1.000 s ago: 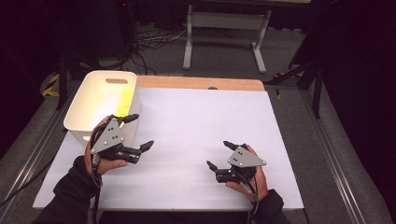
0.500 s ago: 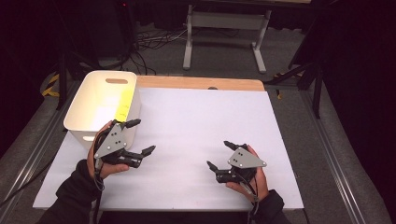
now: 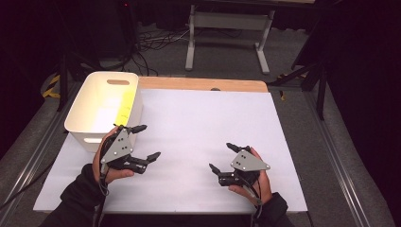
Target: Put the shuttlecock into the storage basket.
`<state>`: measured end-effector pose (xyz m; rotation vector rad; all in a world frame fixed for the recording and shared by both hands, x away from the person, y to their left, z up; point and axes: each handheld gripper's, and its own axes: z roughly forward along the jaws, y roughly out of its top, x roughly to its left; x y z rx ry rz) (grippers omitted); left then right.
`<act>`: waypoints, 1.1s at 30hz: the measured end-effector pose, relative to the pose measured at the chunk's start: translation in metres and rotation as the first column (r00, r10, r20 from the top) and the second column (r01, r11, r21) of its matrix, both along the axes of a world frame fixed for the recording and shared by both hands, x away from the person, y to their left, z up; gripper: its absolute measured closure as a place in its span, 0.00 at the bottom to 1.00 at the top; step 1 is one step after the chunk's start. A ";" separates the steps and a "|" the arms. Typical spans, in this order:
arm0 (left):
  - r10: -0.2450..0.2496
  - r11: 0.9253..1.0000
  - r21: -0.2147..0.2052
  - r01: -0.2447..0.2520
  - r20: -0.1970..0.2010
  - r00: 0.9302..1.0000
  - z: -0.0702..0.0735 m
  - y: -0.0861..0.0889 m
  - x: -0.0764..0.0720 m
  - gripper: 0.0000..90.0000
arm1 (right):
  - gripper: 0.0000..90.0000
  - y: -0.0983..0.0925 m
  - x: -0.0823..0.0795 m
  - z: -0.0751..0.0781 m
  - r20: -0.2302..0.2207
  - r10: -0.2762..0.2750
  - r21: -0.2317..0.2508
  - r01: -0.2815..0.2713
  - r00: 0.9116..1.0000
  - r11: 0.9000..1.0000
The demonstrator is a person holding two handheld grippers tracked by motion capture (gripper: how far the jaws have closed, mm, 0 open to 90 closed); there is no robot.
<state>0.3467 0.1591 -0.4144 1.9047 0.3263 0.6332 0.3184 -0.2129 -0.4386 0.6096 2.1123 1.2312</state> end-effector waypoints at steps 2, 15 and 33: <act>0.003 1.000 0.018 -0.003 0.005 1.000 -0.002 -0.001 0.000 0.10 | 0.16 0.000 0.000 0.000 0.000 0.003 -0.001 -0.003 1.000 1.000; -0.010 0.996 0.084 0.010 -0.004 1.000 -0.019 -0.007 -0.003 0.08 | 0.16 0.003 -0.001 -0.002 -0.006 0.009 -0.005 -0.009 1.000 1.000; 0.007 0.991 0.132 -0.003 -0.024 1.000 -0.042 -0.003 -0.008 0.08 | 0.16 0.005 -0.002 -0.003 -0.009 0.017 -0.010 -0.017 1.000 1.000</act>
